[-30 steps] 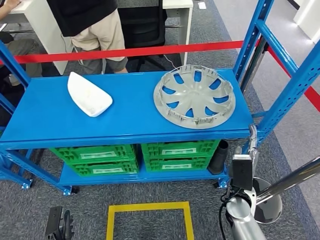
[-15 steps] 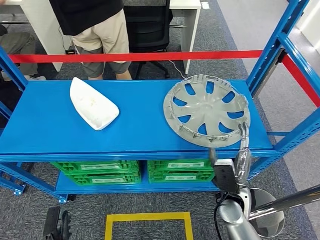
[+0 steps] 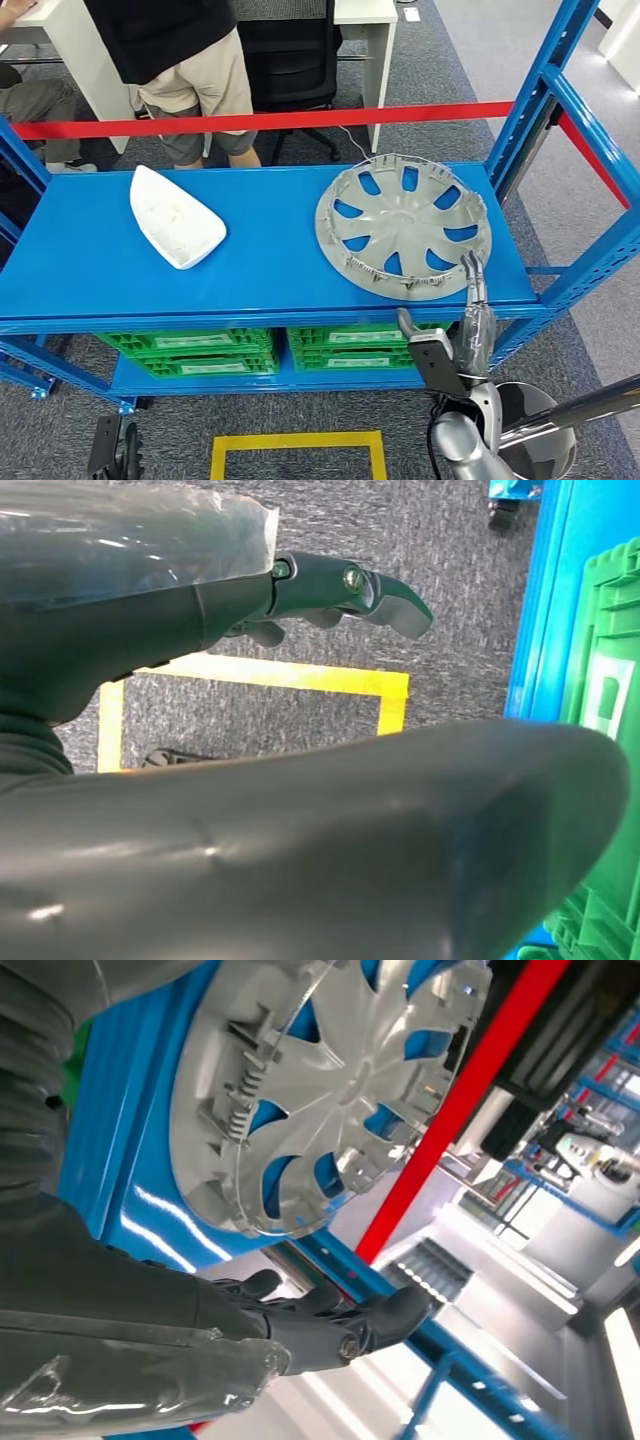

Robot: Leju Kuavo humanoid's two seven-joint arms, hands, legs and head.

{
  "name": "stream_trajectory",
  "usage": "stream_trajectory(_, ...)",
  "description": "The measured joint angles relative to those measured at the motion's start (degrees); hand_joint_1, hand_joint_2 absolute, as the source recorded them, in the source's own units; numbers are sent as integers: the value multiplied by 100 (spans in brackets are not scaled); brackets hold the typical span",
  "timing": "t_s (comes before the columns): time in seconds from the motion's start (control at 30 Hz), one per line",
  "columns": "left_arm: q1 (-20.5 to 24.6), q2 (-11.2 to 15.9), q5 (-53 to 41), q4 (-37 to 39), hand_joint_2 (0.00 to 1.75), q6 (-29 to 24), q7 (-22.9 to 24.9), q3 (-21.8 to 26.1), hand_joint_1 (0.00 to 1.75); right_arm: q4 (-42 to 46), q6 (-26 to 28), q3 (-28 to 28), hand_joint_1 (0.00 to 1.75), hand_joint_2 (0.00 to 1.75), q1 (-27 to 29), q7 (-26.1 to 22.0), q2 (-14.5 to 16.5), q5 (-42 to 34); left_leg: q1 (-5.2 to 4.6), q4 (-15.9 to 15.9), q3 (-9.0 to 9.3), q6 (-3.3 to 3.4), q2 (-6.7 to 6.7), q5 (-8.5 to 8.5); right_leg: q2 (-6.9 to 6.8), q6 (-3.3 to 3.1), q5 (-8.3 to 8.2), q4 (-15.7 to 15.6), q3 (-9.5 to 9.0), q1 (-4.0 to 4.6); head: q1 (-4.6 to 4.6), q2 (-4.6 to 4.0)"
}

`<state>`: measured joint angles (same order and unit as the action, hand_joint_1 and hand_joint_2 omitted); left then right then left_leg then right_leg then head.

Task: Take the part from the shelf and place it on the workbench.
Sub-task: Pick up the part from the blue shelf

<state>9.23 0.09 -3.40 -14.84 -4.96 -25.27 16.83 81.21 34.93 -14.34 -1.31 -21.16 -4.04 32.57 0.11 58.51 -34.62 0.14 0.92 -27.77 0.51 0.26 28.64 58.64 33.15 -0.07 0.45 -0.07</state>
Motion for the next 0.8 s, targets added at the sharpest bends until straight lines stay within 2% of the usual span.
stream_trajectory(0.2,-28,1,-7,0,0,45,-37,81,0,143,-331,-34,0,175,53,757,-79,824,0,-4,3,-29,-1,-2,-1,-4,3,3,-8,0,2,0)
stream_trajectory(0.43,-45,5,-88,0,0,134,-17,163,0,364,-1360,12,0,175,43,1703,-362,1713,-8,6,0,-25,0,-6,-4,6,-3,-9,-20,-7,3,0)
stream_trajectory(0.63,-51,33,-99,0,0,226,10,257,0,610,-2377,108,0,175,34,1913,-700,1823,-9,17,-1,-18,0,-10,-4,10,-5,-11,-24,-7,3,0)
stream_trajectory(0.8,-82,48,-99,0,0,281,30,313,0,787,-2871,221,0,175,-22,1838,-1046,1728,-10,19,-1,-15,0,-12,-3,10,-5,-12,-26,-8,3,0)
